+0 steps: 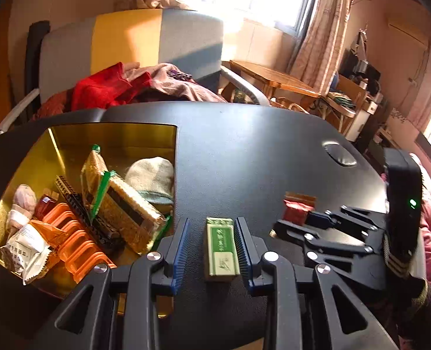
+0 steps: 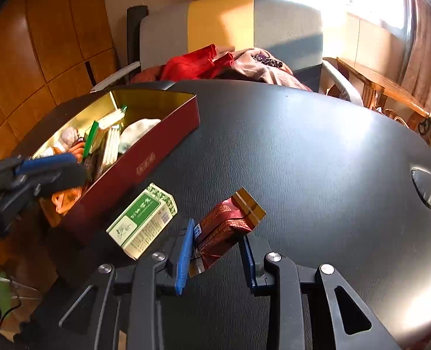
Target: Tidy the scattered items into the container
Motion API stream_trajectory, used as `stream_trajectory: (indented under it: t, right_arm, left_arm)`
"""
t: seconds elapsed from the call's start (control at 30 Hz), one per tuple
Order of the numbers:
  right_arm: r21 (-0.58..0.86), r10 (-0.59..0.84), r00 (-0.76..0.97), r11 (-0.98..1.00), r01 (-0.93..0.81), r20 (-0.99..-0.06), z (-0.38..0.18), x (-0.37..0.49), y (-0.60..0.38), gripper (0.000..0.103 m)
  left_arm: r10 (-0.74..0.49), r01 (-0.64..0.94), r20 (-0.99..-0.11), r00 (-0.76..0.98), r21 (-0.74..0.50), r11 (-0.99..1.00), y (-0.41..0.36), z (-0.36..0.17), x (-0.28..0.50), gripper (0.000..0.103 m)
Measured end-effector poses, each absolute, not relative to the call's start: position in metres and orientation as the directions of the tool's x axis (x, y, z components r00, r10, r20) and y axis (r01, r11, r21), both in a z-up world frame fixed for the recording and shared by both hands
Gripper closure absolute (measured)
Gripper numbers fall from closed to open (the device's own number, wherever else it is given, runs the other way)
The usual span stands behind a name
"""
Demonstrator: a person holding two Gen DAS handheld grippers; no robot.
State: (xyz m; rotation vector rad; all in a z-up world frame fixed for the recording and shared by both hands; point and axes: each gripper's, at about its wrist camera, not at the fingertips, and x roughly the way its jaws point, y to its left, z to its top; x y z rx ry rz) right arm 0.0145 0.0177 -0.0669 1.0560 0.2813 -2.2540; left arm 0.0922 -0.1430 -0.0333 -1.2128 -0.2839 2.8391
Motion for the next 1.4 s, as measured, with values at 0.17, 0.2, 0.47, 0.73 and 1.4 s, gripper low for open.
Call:
stream_trajectory:
  t: [0.17,0.2,0.47,0.73,1.4]
  right_arm:
    - [0.074,-0.449,-0.48,-0.784,0.616,-0.754,-0.068,0.016,0.021,0.072]
    - [0.081,-0.449,-0.477,-0.787,0.612,-0.756,-0.07,0.016,0.023,0.072]
    - [0.11,-0.454,-0.475,-0.8,0.59,-0.754,-0.074,0.012,0.037,0.072]
    - [0.099,-0.438,-0.475,-0.805,0.584,-0.764,-0.081,0.01,0.038,0.072]
    - [0.181,-0.485,-0.433,-0.798,0.575,-0.76,-0.096,0.005,0.046,0.072]
  left_arm:
    - [0.129,-0.042,-0.751,-0.648,-0.134,-0.99,-0.115,-0.044,0.081,0.068]
    - [0.128,-0.051,-0.757,-0.641,-0.125,-0.991,-0.11,-0.047,0.077,0.068]
    - [0.055,0.014,-0.832,-0.553,-0.076,-0.997,-0.105,-0.084,0.053,0.069]
    - [0.02,0.061,-0.817,-0.577,-0.068,-0.996,-0.113,-0.088,0.054,0.101]
    - [0.067,0.025,-0.82,-0.568,-0.099,-0.995,-0.116,-0.072,0.049,0.057]
